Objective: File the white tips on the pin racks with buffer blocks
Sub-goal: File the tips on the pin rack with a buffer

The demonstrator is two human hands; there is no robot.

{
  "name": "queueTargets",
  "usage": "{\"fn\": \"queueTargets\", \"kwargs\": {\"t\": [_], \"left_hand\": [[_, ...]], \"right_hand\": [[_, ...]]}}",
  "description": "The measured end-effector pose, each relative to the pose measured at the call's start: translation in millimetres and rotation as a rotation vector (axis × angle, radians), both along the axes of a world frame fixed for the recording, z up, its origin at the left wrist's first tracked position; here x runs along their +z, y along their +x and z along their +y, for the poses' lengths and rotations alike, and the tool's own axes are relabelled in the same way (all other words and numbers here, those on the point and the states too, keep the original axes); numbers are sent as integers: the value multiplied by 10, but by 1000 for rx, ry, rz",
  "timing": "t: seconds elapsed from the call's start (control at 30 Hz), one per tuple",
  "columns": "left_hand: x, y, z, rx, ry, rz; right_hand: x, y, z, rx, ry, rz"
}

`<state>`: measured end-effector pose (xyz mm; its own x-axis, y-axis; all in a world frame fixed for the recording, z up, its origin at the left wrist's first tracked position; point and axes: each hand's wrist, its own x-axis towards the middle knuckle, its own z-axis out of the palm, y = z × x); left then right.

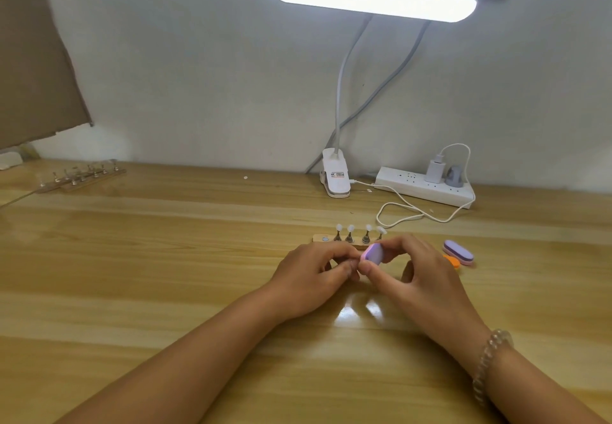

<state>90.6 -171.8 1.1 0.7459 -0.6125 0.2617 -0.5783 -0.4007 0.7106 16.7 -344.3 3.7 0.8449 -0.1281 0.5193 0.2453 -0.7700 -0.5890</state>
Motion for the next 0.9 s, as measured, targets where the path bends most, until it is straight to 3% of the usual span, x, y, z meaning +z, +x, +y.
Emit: {"fn": "queueTargets", "kwargs": {"t": [0.17,0.33,0.5,0.73,0.9], "left_hand": [[-10,8,9,10,-13,6],[8,0,3,-6,-1,-3],[-11,19,7,2,-5,-2],[-3,-5,-7,-30,-146,62],[-37,19,-12,-5,-186,82]], "right_hand": [[-19,-66,47,37,-147,-12],[4,3,-11,-10,-2,13],[-25,-65,38,40,-131,15],[34,20,-75,-47,214,24],[54,-30,2,21,162,18]]}}
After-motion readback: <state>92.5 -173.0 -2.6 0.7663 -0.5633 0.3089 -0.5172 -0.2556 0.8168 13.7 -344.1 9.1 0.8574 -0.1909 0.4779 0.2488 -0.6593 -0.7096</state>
